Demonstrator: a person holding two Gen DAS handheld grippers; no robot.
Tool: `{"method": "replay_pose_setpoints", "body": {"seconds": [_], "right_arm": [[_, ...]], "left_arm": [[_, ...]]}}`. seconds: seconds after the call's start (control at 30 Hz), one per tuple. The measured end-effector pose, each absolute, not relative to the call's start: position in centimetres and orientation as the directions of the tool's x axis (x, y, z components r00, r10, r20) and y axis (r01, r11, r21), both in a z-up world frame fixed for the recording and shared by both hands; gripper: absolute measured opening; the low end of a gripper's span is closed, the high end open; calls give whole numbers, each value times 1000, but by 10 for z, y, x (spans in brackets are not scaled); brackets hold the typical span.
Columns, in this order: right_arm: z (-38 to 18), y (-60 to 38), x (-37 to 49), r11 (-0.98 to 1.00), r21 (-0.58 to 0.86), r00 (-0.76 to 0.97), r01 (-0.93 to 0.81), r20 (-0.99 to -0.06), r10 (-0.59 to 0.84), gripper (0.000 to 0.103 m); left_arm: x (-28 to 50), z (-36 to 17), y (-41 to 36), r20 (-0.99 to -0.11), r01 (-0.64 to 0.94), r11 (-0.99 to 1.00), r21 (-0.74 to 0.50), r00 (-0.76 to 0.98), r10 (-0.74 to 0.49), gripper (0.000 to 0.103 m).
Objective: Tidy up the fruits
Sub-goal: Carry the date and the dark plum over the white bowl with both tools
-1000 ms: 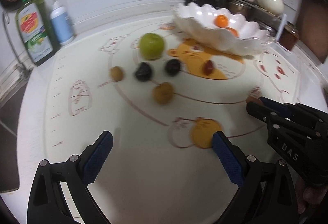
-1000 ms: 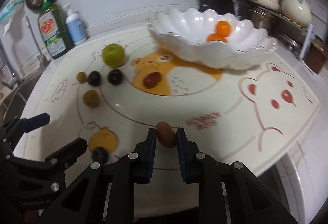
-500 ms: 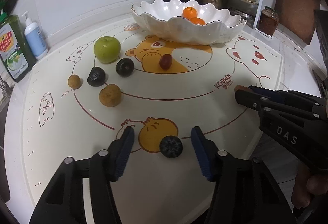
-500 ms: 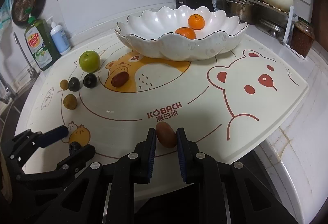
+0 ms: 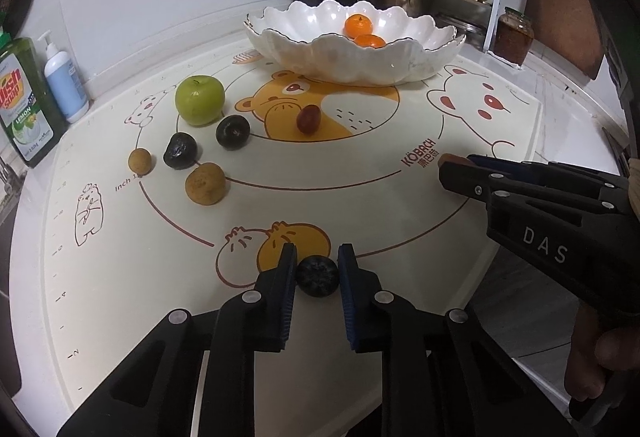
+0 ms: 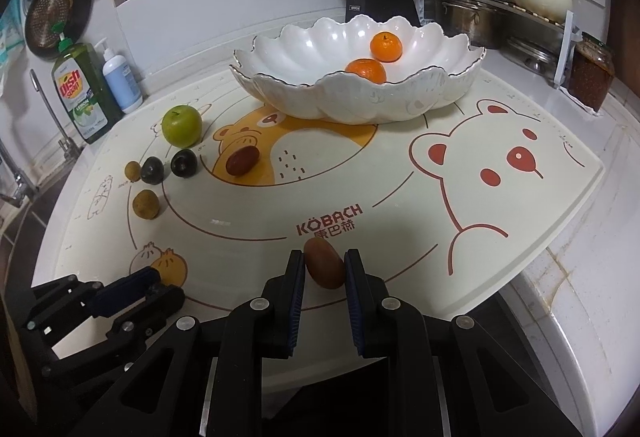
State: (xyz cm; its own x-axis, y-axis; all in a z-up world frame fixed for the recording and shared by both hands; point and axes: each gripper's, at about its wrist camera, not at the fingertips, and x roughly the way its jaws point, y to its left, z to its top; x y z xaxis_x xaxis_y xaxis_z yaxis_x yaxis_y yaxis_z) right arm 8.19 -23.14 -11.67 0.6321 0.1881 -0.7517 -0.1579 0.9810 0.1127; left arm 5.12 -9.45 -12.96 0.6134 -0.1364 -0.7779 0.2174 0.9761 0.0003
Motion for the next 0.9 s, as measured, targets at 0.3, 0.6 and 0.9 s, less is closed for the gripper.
{"method": "replay_pose_setpoints", "body": {"seconds": [0.3, 0.6, 0.9], "right_arm": [[-110, -228, 82, 981, 112, 640, -161, -745, 190, 21], [-102, -227, 87, 982, 104, 651, -157, -737, 183, 21], [-85, -231, 96, 986, 91, 682, -140, -713, 163, 21]], "left_arm": [[58, -124, -90, -774, 194, 981, -6, 621, -127, 21], [81, -112, -88, -759, 162, 987, -12, 641, -115, 21], [109, -91, -93, -733, 146, 989, -18, 671, -113, 21]]}}
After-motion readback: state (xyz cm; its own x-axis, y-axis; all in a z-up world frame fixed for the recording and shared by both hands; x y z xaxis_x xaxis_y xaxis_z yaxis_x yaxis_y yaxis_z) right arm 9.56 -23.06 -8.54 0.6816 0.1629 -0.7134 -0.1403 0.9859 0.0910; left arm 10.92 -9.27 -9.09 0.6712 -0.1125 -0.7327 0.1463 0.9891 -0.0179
